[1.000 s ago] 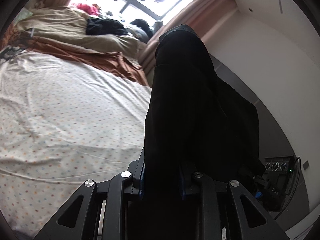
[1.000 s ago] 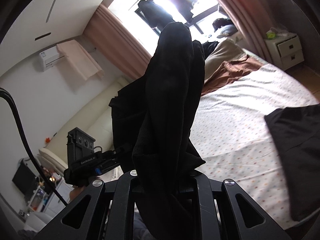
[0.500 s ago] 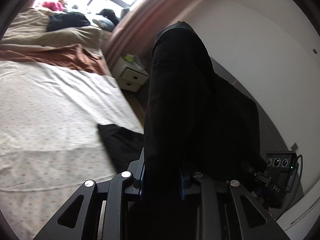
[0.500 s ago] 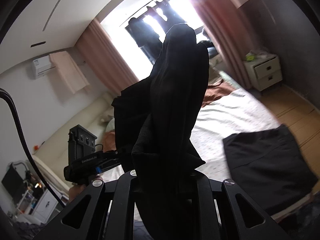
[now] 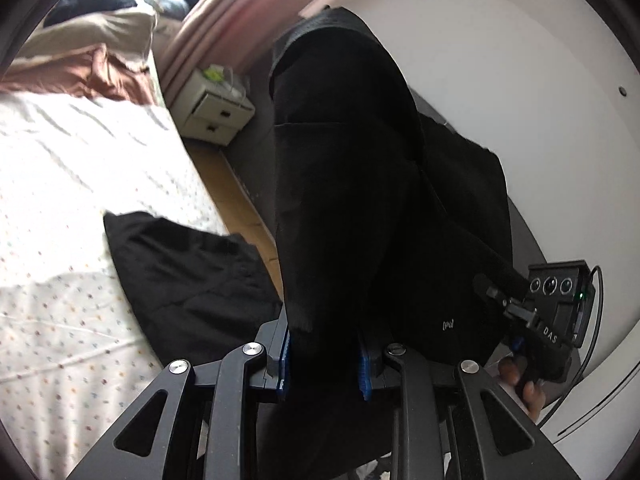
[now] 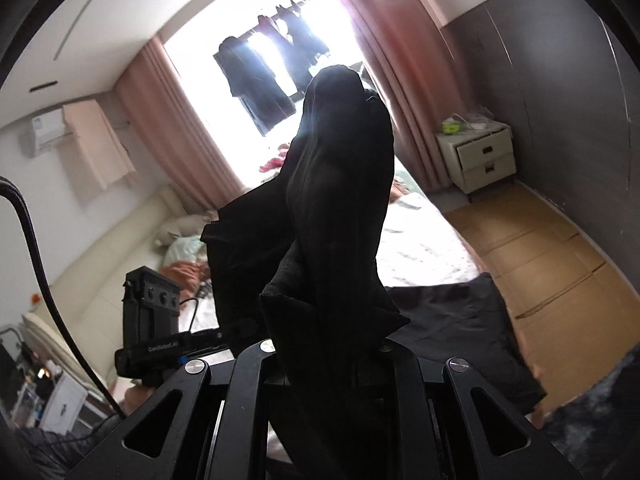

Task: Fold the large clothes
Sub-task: 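Lift the folded jacket with both grippers and carry it off the bed, then lower the folded jacket onto the bed corner with both grippers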

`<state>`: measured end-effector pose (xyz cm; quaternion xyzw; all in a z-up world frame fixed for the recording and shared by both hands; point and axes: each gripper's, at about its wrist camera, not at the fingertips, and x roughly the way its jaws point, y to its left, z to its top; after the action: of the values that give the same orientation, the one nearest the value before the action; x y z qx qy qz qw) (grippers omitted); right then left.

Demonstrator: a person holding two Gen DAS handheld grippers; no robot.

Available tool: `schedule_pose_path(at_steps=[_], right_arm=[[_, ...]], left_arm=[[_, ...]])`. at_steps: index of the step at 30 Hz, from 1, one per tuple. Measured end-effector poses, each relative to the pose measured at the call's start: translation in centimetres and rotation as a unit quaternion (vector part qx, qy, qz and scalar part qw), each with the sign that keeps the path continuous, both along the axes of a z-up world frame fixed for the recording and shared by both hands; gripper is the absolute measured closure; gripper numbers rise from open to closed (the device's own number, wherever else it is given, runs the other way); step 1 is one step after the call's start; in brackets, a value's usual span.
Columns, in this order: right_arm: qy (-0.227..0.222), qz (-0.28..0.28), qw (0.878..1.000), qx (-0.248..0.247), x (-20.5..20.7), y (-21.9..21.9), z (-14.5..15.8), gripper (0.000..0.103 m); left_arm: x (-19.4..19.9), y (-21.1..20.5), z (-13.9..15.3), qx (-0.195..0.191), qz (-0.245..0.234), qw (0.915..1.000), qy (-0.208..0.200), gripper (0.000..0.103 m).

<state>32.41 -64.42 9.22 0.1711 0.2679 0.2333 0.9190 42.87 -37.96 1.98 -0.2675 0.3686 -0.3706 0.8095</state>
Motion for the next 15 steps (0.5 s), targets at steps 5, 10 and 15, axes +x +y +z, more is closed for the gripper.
schedule_pose_path(at_steps=[5, 10, 15], right_arm=[[0.041, -0.001, 0.999, -0.001, 4.3, -0.5, -3.1, 0.087], [0.09, 0.008, 0.996, 0.003, 9.5, -1.2, -7.7, 0.087], [0.141, 0.0, 0.99, -0.008, 15.5, -1.5, -11.5, 0.087]], left_arm=[[2.3, -0.8, -3.4, 0.004, 0.002, 0.9993, 0.038, 0.077], [5.2, -0.8, -8.2, 0.021, 0.01, 0.9963, 0.083, 0.077], [9.2, -0.6, -12.5, 0.027, 0.012, 0.9927, 0.117, 0.077]])
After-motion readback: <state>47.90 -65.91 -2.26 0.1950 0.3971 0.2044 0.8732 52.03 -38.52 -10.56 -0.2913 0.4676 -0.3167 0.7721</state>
